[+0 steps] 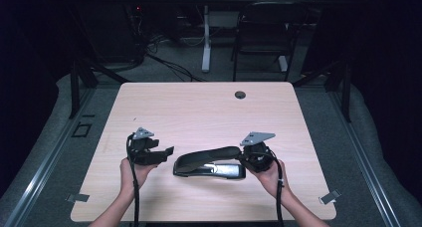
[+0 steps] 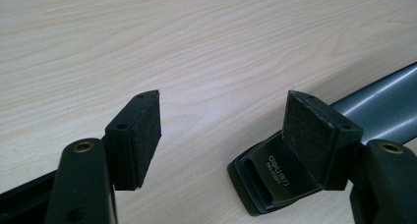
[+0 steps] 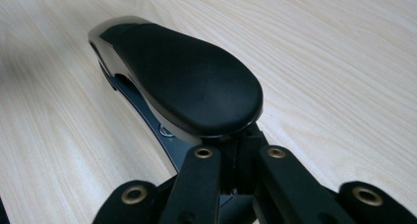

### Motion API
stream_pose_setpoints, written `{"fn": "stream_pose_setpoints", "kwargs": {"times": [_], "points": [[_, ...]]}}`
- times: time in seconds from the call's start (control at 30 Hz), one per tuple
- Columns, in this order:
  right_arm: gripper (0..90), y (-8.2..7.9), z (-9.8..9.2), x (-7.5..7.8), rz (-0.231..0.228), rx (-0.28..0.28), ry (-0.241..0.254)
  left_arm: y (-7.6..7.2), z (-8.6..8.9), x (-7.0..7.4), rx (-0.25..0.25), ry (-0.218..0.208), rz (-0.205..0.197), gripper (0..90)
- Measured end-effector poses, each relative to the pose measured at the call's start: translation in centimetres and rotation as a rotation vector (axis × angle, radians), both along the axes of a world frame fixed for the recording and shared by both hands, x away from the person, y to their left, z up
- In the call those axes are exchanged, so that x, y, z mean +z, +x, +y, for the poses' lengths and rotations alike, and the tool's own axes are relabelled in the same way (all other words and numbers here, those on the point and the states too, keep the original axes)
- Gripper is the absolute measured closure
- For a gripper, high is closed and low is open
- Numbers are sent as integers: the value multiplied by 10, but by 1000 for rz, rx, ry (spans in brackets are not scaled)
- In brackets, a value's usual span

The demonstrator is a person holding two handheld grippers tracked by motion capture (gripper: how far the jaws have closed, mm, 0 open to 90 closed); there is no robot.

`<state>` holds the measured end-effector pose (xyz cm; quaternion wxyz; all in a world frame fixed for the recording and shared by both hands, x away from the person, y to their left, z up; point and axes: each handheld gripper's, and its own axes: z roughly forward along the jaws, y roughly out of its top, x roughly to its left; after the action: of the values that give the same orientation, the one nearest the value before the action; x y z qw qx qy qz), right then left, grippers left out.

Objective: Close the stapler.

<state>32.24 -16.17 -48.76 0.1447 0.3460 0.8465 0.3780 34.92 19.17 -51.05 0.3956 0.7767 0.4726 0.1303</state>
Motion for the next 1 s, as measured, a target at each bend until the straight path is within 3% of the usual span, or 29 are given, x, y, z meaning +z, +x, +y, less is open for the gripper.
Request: {"fn": "stream_pose_setpoints", "kwargs": {"times": [0.17, 0.4, 1.0], "points": [[900, 1, -2, -1, 13, -1, -2, 0, 1, -1, 8, 2, -1, 295], [900, -1, -3, -7, 9, -17, 7, 0, 1, 2, 7, -3, -19, 206], [900, 2, -11, -28, 52, -43, -23, 7, 0, -3, 3, -1, 14, 165]]}}
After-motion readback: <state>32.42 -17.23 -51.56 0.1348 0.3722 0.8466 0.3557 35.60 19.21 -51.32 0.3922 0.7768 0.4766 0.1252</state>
